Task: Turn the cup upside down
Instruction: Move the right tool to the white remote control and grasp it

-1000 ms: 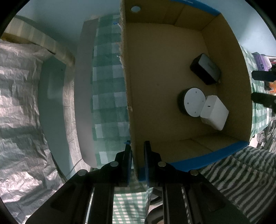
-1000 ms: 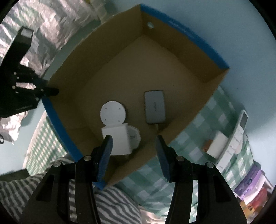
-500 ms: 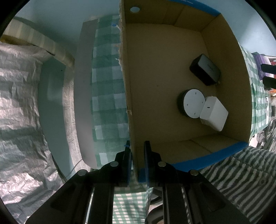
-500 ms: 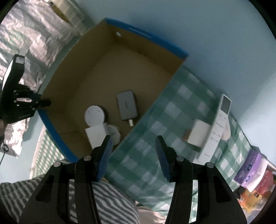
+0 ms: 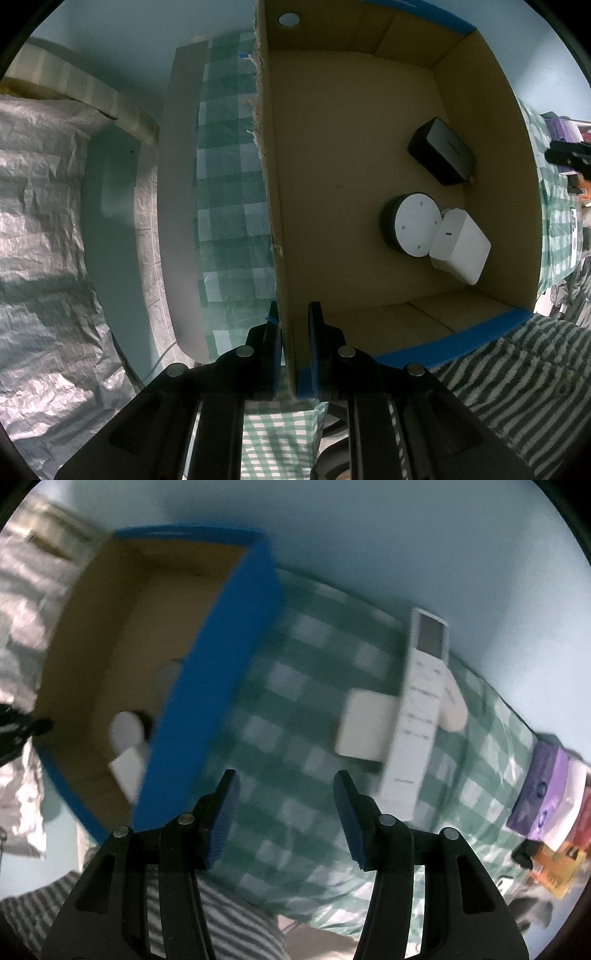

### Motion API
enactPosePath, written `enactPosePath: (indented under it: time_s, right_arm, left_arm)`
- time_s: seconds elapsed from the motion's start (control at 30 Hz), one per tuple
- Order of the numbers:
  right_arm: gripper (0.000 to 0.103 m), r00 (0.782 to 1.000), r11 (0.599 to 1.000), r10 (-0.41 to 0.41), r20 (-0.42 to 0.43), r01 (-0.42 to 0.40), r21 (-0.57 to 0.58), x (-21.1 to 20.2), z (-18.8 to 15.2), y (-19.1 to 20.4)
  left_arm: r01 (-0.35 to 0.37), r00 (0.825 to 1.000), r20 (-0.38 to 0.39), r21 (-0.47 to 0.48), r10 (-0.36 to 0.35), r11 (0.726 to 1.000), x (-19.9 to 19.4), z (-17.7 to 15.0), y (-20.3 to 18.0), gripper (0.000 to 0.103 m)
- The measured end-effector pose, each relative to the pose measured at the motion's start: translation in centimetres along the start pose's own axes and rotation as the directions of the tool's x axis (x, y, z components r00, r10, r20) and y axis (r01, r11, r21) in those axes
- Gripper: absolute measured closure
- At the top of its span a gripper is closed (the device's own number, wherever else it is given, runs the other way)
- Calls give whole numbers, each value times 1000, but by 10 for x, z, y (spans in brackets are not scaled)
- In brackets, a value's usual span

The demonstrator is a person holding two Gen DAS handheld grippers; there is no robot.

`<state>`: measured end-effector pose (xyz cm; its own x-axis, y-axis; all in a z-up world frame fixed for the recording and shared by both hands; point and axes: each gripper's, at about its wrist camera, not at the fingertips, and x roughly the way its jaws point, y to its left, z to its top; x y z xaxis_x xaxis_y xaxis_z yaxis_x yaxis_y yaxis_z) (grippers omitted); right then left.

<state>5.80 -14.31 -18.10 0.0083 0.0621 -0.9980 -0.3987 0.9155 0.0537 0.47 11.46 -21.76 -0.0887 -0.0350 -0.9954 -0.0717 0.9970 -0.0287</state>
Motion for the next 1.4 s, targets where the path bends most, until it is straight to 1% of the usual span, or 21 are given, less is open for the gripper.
enactPosePath:
  time_s: [0.23, 0.3, 0.43, 0.47, 0.63, 0.73, 0.8, 0.97, 1.13, 1.33, 1.4]
  right_arm:
    - [51, 999, 984, -30, -9, 32, 176, 19, 18, -72]
    - [51, 999, 977, -34, -7, 35, 210, 24, 24, -88]
    - [50, 999, 968, -43, -29, 49, 247, 37, 33, -105]
    - [51, 998, 967, -44, -34, 51, 249, 41, 36, -107]
    - [51, 1000, 963, 4, -31, 5, 268, 53, 46, -115]
    - [51, 999, 963, -21, -41, 32, 269, 57, 51, -117]
    - [51, 999, 960, -11, -34, 20, 278, 57, 53, -117]
    - [51, 999, 959, -11, -33, 20, 282, 58, 59, -114]
    - [51, 999, 950, -14, -30, 23, 310, 58, 66, -115]
    - [51, 999, 934, 12, -33, 0, 356, 61, 70, -119]
    - [52, 999, 933, 15, -30, -3, 359, 61, 71, -122]
  left_arm:
    - [1, 1000, -1, 2, -1, 1000, 1, -1, 1, 91]
    - [0, 1000, -1, 3, 0, 1000, 1, -1, 2, 91]
    - [0, 1000, -2, 3, 0, 1000, 1, -2, 4, 91]
    - [0, 1000, -3, 3, 0, 1000, 1, -2, 3, 91]
    - [-3, 1000, -3, 1, 3, 1000, 2, -2, 2, 91]
    - [-4, 1000, -3, 0, 4, 1000, 2, -3, 1, 91]
    - [-4, 1000, -5, -2, 4, 1000, 2, -3, 1, 91]
    - [-7, 1000, -7, -2, 7, 1000, 3, -3, -1, 91]
    - [-7, 1000, -6, -3, 7, 1000, 3, -4, 0, 90]
    - [-8, 1000, -7, -4, 8, 1000, 3, -4, 0, 89]
    - [-8, 1000, -6, -4, 7, 1000, 3, -4, -1, 89]
